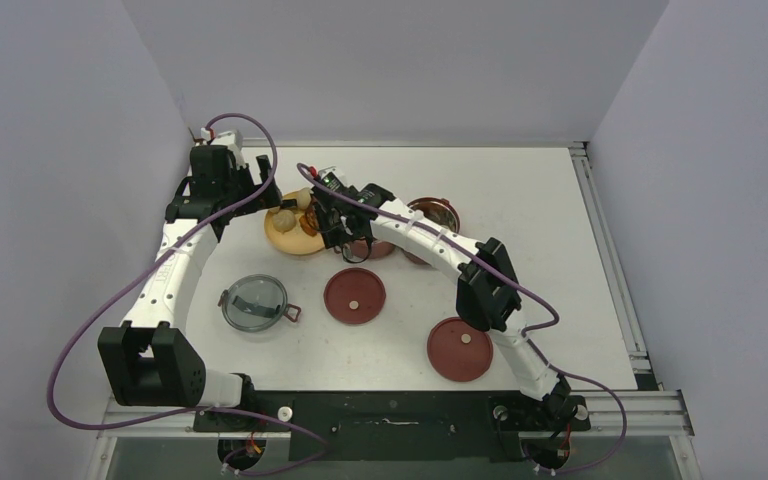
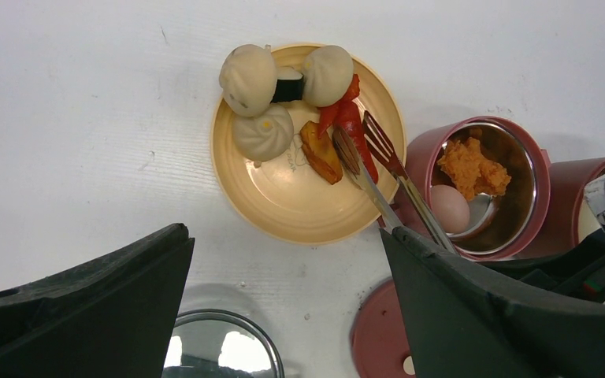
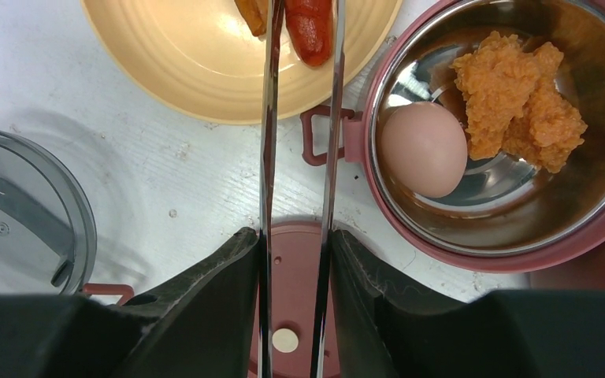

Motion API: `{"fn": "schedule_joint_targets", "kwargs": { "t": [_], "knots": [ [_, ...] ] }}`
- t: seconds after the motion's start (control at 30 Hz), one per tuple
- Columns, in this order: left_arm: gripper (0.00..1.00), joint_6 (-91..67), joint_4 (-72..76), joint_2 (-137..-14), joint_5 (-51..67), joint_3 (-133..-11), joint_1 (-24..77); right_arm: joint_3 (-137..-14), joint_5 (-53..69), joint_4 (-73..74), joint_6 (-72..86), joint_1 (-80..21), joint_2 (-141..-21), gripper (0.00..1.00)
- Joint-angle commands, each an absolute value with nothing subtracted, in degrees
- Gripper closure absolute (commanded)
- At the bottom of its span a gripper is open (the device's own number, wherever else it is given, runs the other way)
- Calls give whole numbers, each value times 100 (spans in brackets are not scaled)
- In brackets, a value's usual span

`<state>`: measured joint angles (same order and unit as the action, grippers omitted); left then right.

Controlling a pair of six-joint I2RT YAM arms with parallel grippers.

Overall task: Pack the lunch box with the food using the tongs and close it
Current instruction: Pick up the fake food from the plate.

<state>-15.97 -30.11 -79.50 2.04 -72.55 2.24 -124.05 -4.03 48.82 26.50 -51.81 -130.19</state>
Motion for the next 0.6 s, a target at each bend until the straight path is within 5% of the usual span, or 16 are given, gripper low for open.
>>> {"fn": "schedule_joint_targets", "kwargs": {
  "t": [0.0,0.57],
  "knots": [
    [3,-1644,-2698,-7827,279,-7291,193,-12740,-399,4870,2718,-5157,-13075,65],
    [3,-1661,-2593,-7728,186,-7209,185,-12475,-588,4266,2622,-5288,-12511,86]
  ]
}}
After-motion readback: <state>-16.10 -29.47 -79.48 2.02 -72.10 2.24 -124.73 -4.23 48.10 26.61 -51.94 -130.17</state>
